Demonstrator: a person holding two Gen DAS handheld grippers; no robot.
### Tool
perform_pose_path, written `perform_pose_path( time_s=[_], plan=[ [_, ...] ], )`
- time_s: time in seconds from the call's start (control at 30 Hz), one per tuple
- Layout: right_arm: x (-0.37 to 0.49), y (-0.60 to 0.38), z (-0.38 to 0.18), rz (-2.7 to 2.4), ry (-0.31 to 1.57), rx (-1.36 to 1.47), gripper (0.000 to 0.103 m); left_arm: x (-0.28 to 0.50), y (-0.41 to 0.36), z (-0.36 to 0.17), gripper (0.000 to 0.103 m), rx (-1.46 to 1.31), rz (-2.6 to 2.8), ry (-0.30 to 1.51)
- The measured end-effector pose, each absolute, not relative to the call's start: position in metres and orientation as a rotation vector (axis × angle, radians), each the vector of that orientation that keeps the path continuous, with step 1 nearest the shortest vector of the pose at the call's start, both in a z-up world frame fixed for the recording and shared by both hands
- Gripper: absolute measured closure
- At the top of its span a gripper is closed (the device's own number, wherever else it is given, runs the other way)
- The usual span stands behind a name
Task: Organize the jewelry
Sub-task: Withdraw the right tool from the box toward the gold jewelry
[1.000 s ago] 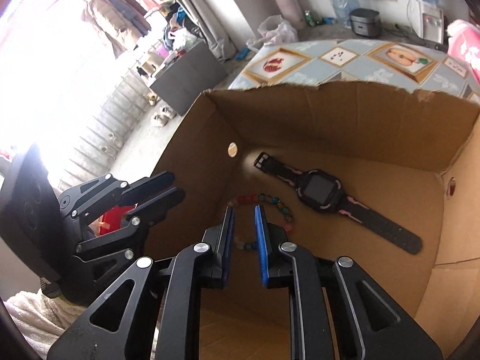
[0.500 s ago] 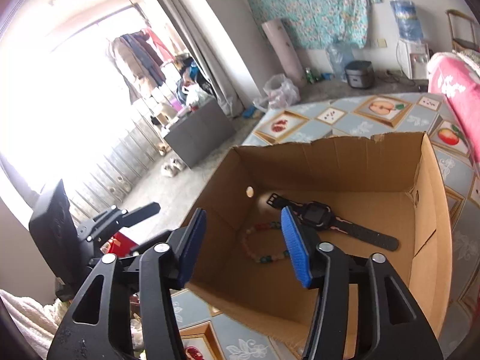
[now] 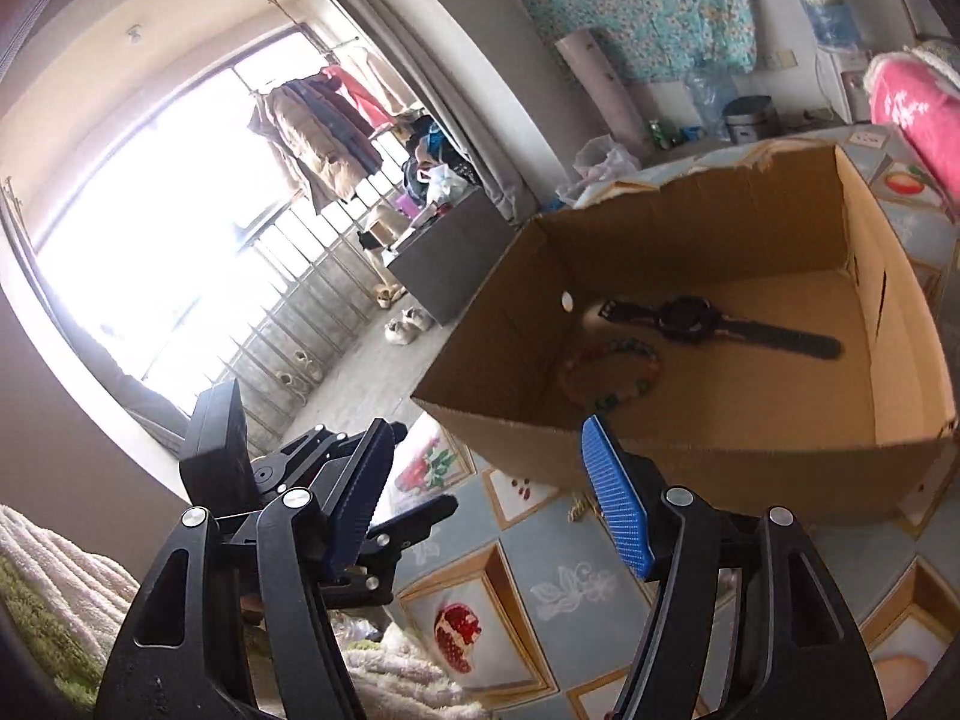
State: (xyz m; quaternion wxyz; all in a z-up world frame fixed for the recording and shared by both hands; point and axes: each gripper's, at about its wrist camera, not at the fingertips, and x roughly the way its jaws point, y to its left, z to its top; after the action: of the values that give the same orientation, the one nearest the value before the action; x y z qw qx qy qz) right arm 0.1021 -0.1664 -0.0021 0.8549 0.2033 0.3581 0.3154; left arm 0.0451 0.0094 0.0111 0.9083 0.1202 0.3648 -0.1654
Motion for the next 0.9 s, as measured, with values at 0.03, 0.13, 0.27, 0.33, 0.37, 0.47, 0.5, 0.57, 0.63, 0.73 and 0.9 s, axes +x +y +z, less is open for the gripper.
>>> perform_pose_path(
  time_s=[0.03,0.13,0.27,0.33,0.37,0.47,0.5,0.57,0.63,0.73,0.9],
  plan=[
    [0.100,-0.166,-0.008,0.653,0.777,0.430,0.040,0.047,0.009,0.006,0.025,0.239,-0.347,0.760],
    [0.099,-0.166,-0.030,0.587,0.866,0.422,0.040,0.055,0.003,-0.006,0.025,0.232,-0.353,0.789],
    [0.106,-0.174,-0.056,0.499,0.958,0.436,0.040,0.061,0.000,-0.016,0.025,0.213,-0.363,0.802],
    [0.110,-0.183,-0.060,0.453,0.961,0.446,0.040,0.064,-0.004,-0.018,0.025,0.209,-0.349,0.795],
    [0.112,-0.189,-0.060,0.422,0.960,0.449,0.040,0.066,-0.004,-0.019,0.025,0.205,-0.345,0.794],
    [0.119,-0.202,-0.057,0.386,0.932,0.471,0.040,0.070,-0.001,-0.017,0.025,0.171,-0.344,0.796],
    [0.122,-0.206,-0.055,0.387,0.924,0.481,0.039,0.072,0.000,-0.017,0.025,0.161,-0.344,0.797],
    [0.128,-0.211,-0.054,0.389,0.917,0.494,0.039,0.076,0.000,-0.015,0.025,0.155,-0.345,0.791],
    [0.130,-0.213,-0.053,0.382,0.912,0.473,0.039,0.079,-0.003,-0.014,0.025,0.167,-0.341,0.783],
    [0.134,-0.216,-0.054,0.381,0.901,0.464,0.039,0.082,-0.006,-0.012,0.025,0.178,-0.340,0.768],
    [0.132,-0.222,-0.056,0.393,0.885,0.474,0.039,0.090,-0.007,-0.014,0.025,0.183,-0.330,0.775]
  ],
)
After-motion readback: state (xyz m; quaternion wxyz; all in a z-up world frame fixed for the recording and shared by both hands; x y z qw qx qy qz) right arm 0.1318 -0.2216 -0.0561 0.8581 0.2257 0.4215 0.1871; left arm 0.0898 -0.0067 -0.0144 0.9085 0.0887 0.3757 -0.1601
